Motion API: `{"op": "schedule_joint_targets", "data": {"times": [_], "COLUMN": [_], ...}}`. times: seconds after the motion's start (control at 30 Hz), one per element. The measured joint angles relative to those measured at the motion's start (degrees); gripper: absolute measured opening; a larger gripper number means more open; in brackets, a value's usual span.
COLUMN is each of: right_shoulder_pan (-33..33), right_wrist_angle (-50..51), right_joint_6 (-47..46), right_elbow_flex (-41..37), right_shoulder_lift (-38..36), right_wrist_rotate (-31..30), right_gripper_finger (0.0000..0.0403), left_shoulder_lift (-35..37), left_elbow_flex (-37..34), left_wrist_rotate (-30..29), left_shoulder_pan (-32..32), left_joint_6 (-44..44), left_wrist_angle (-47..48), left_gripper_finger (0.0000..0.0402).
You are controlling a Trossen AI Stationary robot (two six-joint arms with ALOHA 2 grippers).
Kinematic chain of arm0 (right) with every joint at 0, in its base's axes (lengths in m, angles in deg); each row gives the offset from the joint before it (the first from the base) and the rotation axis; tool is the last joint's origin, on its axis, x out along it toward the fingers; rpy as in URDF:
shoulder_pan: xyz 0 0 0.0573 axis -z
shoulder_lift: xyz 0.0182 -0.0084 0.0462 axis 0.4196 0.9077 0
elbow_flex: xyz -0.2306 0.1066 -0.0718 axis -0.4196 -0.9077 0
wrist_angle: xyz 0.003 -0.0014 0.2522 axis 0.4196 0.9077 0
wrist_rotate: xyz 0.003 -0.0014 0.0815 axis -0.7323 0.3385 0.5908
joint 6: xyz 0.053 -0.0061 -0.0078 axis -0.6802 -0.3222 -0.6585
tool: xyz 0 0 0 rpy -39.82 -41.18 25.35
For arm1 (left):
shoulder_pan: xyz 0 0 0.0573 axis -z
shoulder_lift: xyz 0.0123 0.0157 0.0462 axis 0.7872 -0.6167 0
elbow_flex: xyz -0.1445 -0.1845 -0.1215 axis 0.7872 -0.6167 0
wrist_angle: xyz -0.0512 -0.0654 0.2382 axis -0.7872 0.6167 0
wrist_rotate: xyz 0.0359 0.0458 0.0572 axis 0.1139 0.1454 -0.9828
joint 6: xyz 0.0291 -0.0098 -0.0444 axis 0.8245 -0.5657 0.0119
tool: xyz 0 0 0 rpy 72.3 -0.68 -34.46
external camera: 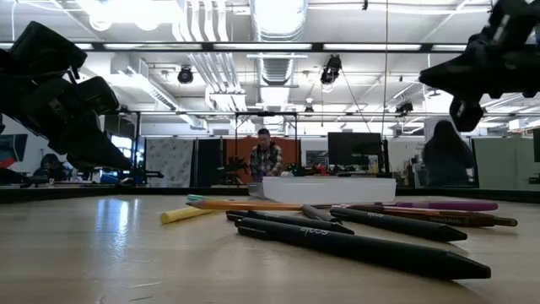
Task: Pick & place school supplies into a supply box
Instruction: Put the purple scissors into the gray supply box
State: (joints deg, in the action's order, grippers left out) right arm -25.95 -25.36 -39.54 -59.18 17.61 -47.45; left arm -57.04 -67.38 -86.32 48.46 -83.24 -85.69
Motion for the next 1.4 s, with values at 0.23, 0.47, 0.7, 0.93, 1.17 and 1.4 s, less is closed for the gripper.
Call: {"op": "schedule_joint_targets", "data": {"times": [0.23, 0.47, 0.7, 0.93, 1.17, 1.4], "right_shoulder_pan": [0.04, 0.06, 0.06, 0.25, -3.04, -3.57], "right_wrist_angle": [-2.15, -0.06, -3.49, -14.79, 22.95, 78.60], "right_joint_6": [-19.10, -30.52, -43.10, -36.19, -30.96, -24.96], "right_elbow_flex": [0.06, 0.02, 0.02, 1.17, 24.86, 46.82], "right_shoulder_lift": [1.35, 4.33, 4.41, 10.67, 28.80, 52.10], "right_wrist_rotate": [-8.73, -12.18, -19.80, -16.95, -12.52, -3.41], "right_gripper_finger": [0.0028, 0.0028, 0.0028, 0.0030, 0.0062, 0.0116], "left_shoulder_lift": [0.00, 0.00, 0.00, 0.02, 0.02, 0.02], "left_elbow_flex": [0.00, 0.00, -0.02, 0.00, 0.00, 0.00], "left_wrist_rotate": [0.01, 0.01, 0.01, 0.01, 0.01, 0.01], "left_shoulder_pan": [0.02, 0.02, 0.02, 0.00, 0.00, 0.02], "left_joint_6": [0.00, 0.00, 0.00, 0.00, 0.00, 0.00], "left_wrist_angle": [0.01, 0.00, -0.01, 0.01, 0.01, 0.01], "left_gripper_finger": [0.0069, 0.0069, 0.0069, 0.0069, 0.0069, 0.0069]}}
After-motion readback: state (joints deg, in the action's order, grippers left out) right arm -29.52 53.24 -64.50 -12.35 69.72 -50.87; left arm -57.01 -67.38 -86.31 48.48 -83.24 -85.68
